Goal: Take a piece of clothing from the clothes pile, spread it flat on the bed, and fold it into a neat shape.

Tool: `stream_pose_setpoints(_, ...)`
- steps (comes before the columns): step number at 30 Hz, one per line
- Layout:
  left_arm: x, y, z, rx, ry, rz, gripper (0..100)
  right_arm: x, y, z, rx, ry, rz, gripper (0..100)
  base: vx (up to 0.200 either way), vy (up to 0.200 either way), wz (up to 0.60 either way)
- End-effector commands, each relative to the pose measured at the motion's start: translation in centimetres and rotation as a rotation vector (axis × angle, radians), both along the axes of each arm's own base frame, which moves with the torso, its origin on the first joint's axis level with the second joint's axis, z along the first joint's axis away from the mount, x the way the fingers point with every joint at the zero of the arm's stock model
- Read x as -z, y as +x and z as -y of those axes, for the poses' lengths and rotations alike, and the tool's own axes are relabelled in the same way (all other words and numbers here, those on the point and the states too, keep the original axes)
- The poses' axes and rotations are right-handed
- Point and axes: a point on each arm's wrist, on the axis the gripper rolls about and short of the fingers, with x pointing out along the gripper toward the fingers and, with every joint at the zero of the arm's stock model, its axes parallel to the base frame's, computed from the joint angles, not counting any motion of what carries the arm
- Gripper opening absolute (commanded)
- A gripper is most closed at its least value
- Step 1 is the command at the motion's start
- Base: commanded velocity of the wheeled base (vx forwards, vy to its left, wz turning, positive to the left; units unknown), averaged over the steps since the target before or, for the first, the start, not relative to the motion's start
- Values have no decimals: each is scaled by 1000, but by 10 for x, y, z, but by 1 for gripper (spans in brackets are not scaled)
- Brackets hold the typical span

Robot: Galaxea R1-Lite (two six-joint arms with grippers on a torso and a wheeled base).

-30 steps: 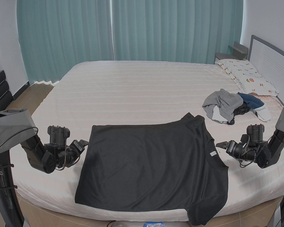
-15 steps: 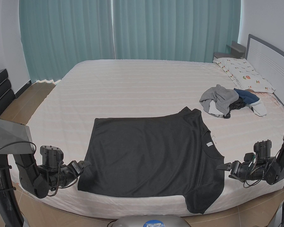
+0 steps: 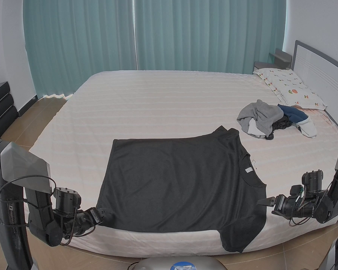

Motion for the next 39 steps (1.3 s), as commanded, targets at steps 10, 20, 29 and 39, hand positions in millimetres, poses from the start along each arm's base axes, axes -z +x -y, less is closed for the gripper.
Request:
stream_pose_setpoints(10, 14, 3, 11, 12, 58, -20, 100, 3, 0, -4, -11, 2, -15, 100, 0, 0, 0)
stream_pose_setpoints(20, 16, 0, 21, 39, 95, -20, 100, 3, 0, -5, -15, 4, -12, 100, 0, 0, 0)
stream_pose_setpoints(29, 18, 1, 21, 37, 97, -21, 100, 2, 1, -5, -13, 6, -8, 100, 0, 0, 0)
stream_pose_setpoints(39, 19, 2, 17, -39, 129, -19, 0, 2, 0, -5, -11, 7, -12, 100, 0, 0, 0)
